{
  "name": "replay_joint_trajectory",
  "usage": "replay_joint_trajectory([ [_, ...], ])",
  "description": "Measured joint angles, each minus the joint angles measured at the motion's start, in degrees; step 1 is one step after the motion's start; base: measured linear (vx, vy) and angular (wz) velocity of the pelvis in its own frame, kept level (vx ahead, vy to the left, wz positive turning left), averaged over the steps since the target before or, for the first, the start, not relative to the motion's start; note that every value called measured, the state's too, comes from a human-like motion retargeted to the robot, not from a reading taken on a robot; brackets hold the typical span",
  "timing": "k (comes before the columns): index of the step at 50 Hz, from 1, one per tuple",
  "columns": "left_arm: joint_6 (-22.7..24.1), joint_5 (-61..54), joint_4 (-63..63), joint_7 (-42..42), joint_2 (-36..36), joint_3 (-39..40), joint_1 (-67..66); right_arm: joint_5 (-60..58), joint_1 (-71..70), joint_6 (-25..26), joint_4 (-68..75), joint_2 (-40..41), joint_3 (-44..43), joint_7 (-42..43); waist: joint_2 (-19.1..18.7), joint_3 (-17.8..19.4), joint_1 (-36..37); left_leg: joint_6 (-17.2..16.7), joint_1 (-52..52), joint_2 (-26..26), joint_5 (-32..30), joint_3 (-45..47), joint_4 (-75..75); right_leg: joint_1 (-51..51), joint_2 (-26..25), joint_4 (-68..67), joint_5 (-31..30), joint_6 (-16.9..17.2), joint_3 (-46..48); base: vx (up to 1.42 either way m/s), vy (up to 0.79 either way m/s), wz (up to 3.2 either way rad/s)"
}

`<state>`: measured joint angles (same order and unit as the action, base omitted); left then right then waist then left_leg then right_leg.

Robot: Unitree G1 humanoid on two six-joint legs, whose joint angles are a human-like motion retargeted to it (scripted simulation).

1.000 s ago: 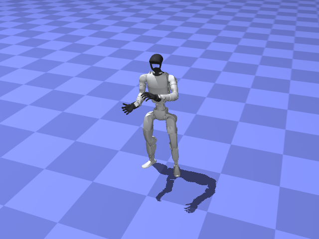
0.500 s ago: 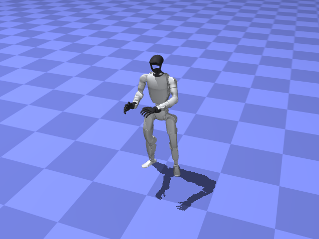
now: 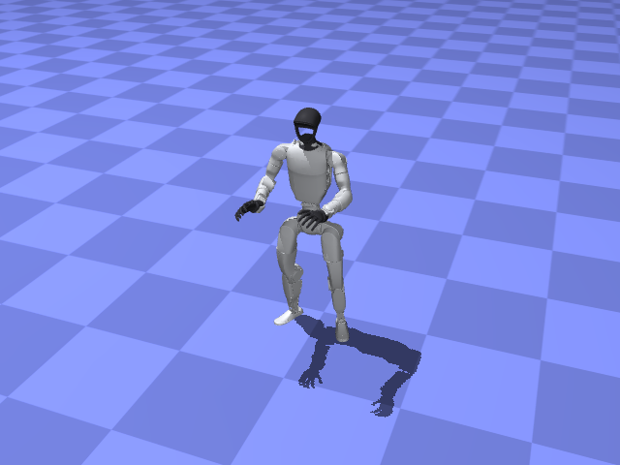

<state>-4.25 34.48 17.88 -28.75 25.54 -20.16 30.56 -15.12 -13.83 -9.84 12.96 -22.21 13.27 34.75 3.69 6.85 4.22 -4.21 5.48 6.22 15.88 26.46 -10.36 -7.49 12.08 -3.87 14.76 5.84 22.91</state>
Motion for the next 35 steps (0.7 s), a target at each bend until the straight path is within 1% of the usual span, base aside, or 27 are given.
replay_joint_trajectory([
  [3, -1.06, 1.87, -3.37, -4.9, -1.77, 1.35, 2.33, -4.3, -0.74, 1.85, 5.93, 0.21, 2.83, 1.19, 0.15, -0.71, 0.55, -0.5, -0.41, 0.03, 0.12, -0.35, -0.36, -0.15, 0.0, 0.28, -0.03, -0.19, 0.41, 0.0, 0.0, 0.0],
  [5, -0.72, 3.65, -2.07, -8.79, -3.6, -1.89, 5.13, -7.13, -2.84, 2.61, 12.61, 0.67, 6.89, 0.95, -0.05, -1.16, 0.79, -0.9, -0.58, 0.03, 0.17, -0.74, -0.42, -0.36, -0.03, 0.43, -0.03, -0.35, 0.87, 0.0, 0.03, 0.2],
  [7, -0.27, 5.83, 3.64, -8.95, -5.25, -8.72, 8.79, -7.82, -5.13, 2.97, 18.76, 1.7, 11.14, -1.18, -0.4, -1.43, 0.75, -1.17, -0.68, -0.03, 0.15, -1.21, -0.29, -0.59, -0.03, 0.53, -0.03, -0.41, 1.45, 0.0, 0.03, 0.23],
  [8, -0.12, 6.92, 7.6, -6.7, -6.03, -12.75, 10.76, -7.44, -6.02, 3.15, 20.84, 2.29, 12.79, -2.51, -0.53, -1.49, 0.6, -1.24, -0.73, -0.08, 0.13, -1.46, -0.21, -0.7, 0.0, 0.57, -0.02, -0.38, 1.76, 0.0, 0.03, 0.24],
  [10, 0.37, 8.38, 15.78, 1.86, -7.87, -20.05, 13.94, -5.95, -7.02, 3.51, 21.9, 3.32, 14.31, -4.55, -0.61, -1.42, 0.0, -1.28, -0.9, -0.22, 0.1, -1.94, -0.1, -0.82, 0.09, 0.61, -0.01, -0.26, 2.35, 0.0, 0.03, 0.21],
  [12, 1.21, 7.57, 20.85, 7.67, -9.4, -23.15, 14.27, -4.41, -6.72, 2.73, 18.05, 3.67, 12.6, -4.69, -0.64, -1.05, -0.93, -1.28, -1.04, -0.34, 0.07, -2.19, -0.07, -0.82, 0.21, 0.57, -0.03, -0.18, 2.66, 0.0, 0.0, 0.0],
  [13, 1.42, 6.62, 21.66, 7.78, -9.67, -23.11, 13.38, -3.87, -6.23, 1.95, 15.04, 3.63, 11.02, -4.33, -0.71, -0.83, -1.44, -1.28, -1.07, -0.37, 0.06, -2.2, -0.08, -0.78, 0.26, 0.53, -0.04, -0.19, 2.67, 0.0, 0.0, 0.0],
  [15, 1.83, 4.64, 19.93, 4.21, -9.16, -20.67, 10.0, -3.41, -4.96, 0.13, 8.37, 3.26, 7.53, -3.41, -0.9, -0.41, -2.3, -1.28, -1.01, -0.39, 0.06, -1.93, -0.09, -0.6, 0.33, 0.4, -0.08, -0.25, 2.36, 0.01, 0.01, -0.09],
  [17, 2.99, 3.53, 15.05, 0.5, -7.76, -16.69, 5.57, -3.96, -3.58, -1.34, 2.44, 2.51, 4.88, -2.15, -1.05, -0.22, -2.62, -1.22, -0.83, -0.35, 0.13, -1.28, -0.12, -0.27, 0.37, 0.27, -0.1, -0.18, 1.65, 0.02, 0.0, -0.29],
  [20, 5.17, 2.47, 7.77, -1.3, -5.87, -12.56, -0.01, -5.58, -1.76, -2.58, -3.14, 1.12, 3.61, 1.31, -1.15, -0.41, -2.04, -0.86, -0.48, -0.31, 0.3, 0.01, -0.08, 0.35, 0.4, 0.13, -0.14, 0.2, 0.28, 0.03, -0.01, -0.39],
  [23, 6.07, 0.36, 4.22, -1.7, -5.65, -12.15, -3.26, -4.94, -0.66, -2.89, -3.39, 0.7, 4.92, 3.51, -1.15, -0.97, -0.81, -0.27, -0.17, -0.32, 0.48, 1.1, -0.05, 0.8, 0.42, 0.13, -0.2, 0.5, -0.87, 0.03, -0.01, -0.33],
  [25, 5.77, -1.5, 4.03, -1.25, -6.42, -12.48, -4.7, -2.47, -0.42, -2.73, -1.73, 1.2, 6.21, 2.43, -1.09, -1.3, -0.23, 0.07, 0.01, -0.34, 0.58, 1.53, -0.06, 0.88, 0.43, 0.16, -0.18, 0.51, -1.32, 0.01, 0.0, -0.11],
  [30, 4.08, -5.09, 6.4, 1.4, -8.83, -11.04, -7.23, 5.42, 0.27, -2.06, 1.56, 3.25, 7.44, -3.61, -0.95, -1.52, -0.53, 0.17, 0.24, -0.32, 0.7, 1.31, -0.14, 0.45, 0.42, 0.13, 0.03, 0.22, -1.05, 0.0, 0.0, 0.0],
  [35, 4.64, -6.18, 5.34, 0.62, -7.78, -8.96, -9.55, 7.62, 2.52, -3.32, 0.86, 3.45, 6.48, -3.7, -0.97, -1.79, -1.35, -0.21, 0.11, -0.29, 0.65, 0.48, -0.07, 0.07, 0.39, 0.09, 0.18, 0.2, -0.14, 0.0, 0.0, 0.0],
])
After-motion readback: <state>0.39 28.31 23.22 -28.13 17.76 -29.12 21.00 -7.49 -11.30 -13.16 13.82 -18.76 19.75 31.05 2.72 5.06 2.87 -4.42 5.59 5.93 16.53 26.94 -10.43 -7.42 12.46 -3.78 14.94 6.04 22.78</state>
